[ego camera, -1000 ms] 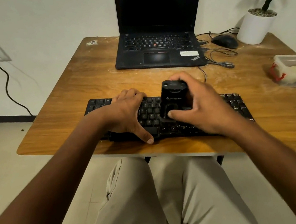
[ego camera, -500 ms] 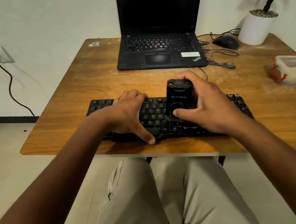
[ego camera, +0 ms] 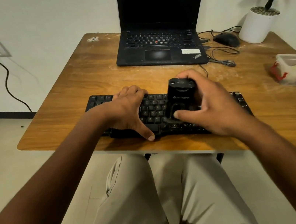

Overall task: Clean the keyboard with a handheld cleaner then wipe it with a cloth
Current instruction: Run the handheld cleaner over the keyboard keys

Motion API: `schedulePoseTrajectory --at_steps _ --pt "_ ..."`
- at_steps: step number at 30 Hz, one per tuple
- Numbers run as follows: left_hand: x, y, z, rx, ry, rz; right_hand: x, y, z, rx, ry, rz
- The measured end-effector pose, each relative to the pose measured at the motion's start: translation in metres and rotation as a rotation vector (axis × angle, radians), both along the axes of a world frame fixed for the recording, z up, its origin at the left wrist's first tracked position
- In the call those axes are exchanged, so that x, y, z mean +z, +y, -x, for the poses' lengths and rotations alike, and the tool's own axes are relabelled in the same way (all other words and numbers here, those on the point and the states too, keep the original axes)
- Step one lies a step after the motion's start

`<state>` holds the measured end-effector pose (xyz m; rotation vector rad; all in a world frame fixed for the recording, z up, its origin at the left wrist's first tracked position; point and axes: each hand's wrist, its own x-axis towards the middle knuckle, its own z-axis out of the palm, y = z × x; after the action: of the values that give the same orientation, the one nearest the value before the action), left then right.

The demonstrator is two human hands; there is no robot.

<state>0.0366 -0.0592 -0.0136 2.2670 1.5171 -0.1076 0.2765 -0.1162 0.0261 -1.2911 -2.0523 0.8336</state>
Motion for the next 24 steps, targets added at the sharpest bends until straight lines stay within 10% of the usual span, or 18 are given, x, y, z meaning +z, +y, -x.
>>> schedulePoseTrajectory --at_steps 11,19,24 --pt "-0.001 0.003 0.001 -0.008 -0.002 -0.009 0.004 0.003 -0.038 0.035 -0.309 0.031" --pt "-0.003 0.003 0.002 -0.009 0.009 0.001 -0.014 -0.003 -0.002 0.028 -0.003 -0.02" --pt "-0.002 0.004 0.002 -0.015 0.013 -0.011 -0.014 -0.002 -0.031 -0.007 -0.172 0.008"
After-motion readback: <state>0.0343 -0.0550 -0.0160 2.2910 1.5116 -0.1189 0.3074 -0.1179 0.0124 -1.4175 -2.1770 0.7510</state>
